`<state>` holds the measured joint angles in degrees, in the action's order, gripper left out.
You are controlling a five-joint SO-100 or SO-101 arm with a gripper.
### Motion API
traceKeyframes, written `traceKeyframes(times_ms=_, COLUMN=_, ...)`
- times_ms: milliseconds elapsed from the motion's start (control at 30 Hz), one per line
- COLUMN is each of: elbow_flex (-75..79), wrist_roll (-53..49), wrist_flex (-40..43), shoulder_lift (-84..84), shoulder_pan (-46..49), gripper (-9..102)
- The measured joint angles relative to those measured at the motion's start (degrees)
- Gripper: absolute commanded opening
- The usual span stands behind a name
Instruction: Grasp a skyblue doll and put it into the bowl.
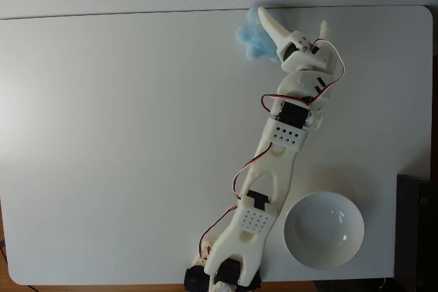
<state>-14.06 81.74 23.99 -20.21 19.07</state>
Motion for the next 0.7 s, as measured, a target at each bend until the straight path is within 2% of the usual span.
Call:
traceKeyframes(times_ms=100, elbow_flex=0.0, wrist_roll=0.0, wrist_flex=-3.3, shoulder_lift=2.7, shoulder_pan=-1.8, gripper=73)
traceKeyframes(times_ms=333, elbow_flex=0.0, wrist_roll=0.1, wrist_flex=-4.2, shoulder_lift=8.6, shoulder_pan=-6.1, gripper=74)
traceKeyframes(times_ms=700, elbow_flex=0.5, wrist_roll=0.0, wrist_flex=-5.4, shoulder_lift=14.4, shoulder_pan=-6.2, gripper=73)
